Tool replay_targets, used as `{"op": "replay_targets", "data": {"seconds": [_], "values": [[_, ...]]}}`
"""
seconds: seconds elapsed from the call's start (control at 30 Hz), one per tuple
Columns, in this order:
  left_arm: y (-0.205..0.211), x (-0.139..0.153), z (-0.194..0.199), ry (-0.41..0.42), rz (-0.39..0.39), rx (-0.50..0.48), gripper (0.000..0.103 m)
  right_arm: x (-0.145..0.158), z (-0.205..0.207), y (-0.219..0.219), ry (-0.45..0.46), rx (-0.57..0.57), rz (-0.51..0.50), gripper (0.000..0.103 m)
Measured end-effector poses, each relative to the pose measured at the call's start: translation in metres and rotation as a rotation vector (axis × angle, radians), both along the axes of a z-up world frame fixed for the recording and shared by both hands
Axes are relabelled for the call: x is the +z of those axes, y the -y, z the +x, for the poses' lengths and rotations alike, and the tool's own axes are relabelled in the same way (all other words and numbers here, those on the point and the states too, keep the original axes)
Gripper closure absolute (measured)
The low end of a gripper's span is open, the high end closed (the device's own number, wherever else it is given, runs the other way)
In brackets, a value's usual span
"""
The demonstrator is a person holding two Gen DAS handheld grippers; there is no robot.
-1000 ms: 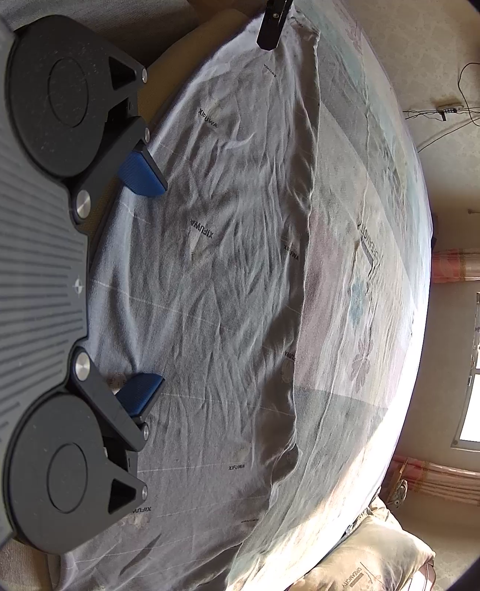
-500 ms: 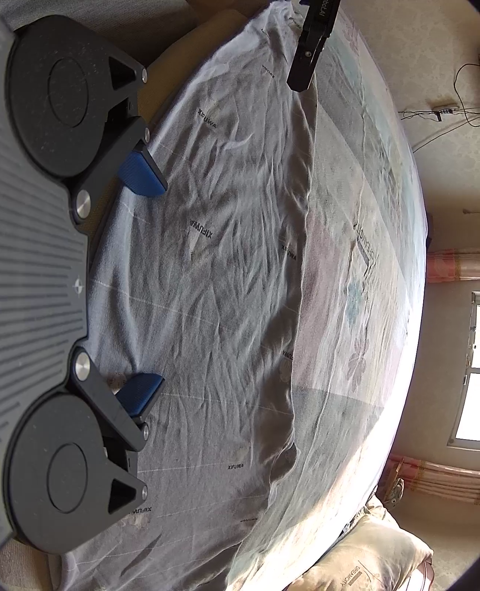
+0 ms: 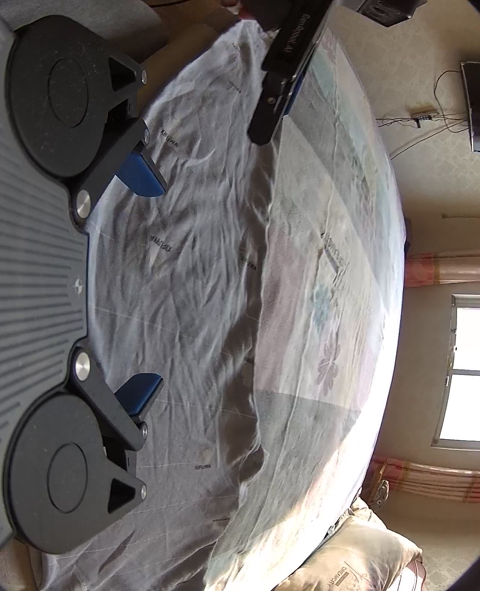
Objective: Fold clothes
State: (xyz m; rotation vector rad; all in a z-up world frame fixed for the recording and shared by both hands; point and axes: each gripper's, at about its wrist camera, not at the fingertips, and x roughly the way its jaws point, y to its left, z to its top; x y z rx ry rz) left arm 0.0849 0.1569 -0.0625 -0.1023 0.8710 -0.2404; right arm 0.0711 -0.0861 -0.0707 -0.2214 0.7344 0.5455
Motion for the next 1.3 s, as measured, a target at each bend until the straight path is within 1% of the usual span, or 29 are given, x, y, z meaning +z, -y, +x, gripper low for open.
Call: {"op": "replay_targets", "data": {"seconds": [0.03,0.1,0.17,0.27,0.33,0.43,0.5,0.6,0.73,0.87,0.93,1.1,1.13,1.2,1.27,1.3], "values": [[0.004,-0.002,0.002,-0.013,0.002,0.005,0.001,0.004,0.004,-0.002,0.012,0.011,0.015,0.0],[-0.002,-0.005,0.002,-0.028,0.002,0.061,0.001,0.011,0.012,-0.005,0.028,0.03,0.04,0.0],[-0.009,-0.009,0.003,-0.042,0.002,0.119,0.001,0.01,0.027,-0.012,0.015,0.028,0.047,0.0],[-0.03,-0.017,-0.003,-0.048,0.032,0.232,0.001,0.008,0.048,-0.023,-0.003,0.019,0.058,0.0],[-0.045,-0.023,-0.008,-0.059,0.039,0.301,0.001,0.0,0.061,-0.032,-0.019,0.0,0.046,0.0],[-0.061,-0.026,-0.014,-0.032,0.005,0.316,0.001,-0.017,0.076,-0.046,-0.048,-0.013,0.018,0.0],[-0.066,-0.027,-0.012,-0.02,0.005,0.328,0.001,-0.024,0.08,-0.054,-0.015,-0.002,-0.001,0.0],[-0.073,-0.028,-0.01,-0.003,-0.003,0.343,0.001,-0.024,0.089,-0.062,0.01,0.018,-0.011,0.0],[-0.081,-0.029,-0.012,0.016,-0.036,0.353,0.001,-0.013,0.088,-0.068,-0.014,0.01,-0.045,0.0],[-0.089,-0.031,-0.015,0.035,-0.069,0.362,0.001,-0.009,0.066,-0.075,-0.031,0.063,0.011,0.0],[-0.091,-0.03,-0.013,0.038,-0.074,0.361,0.001,-0.017,0.062,-0.087,-0.019,0.084,-0.011,0.0],[-0.093,-0.029,-0.009,0.034,-0.075,0.356,0.001,-0.011,0.075,-0.091,-0.041,0.094,0.006,0.0],[-0.094,-0.03,-0.011,0.043,-0.08,0.355,0.001,-0.008,0.076,-0.088,-0.036,0.088,0.014,0.0],[-0.094,-0.032,-0.014,0.06,-0.089,0.355,0.001,0.004,0.073,-0.07,0.014,0.05,0.029,0.0],[-0.095,-0.032,-0.015,0.062,-0.094,0.353,0.001,0.007,0.073,-0.051,0.086,-0.019,-0.011,0.0],[-0.096,-0.032,-0.014,0.059,-0.094,0.351,0.001,0.006,0.077,-0.043,0.104,-0.062,-0.034,0.0]]}}
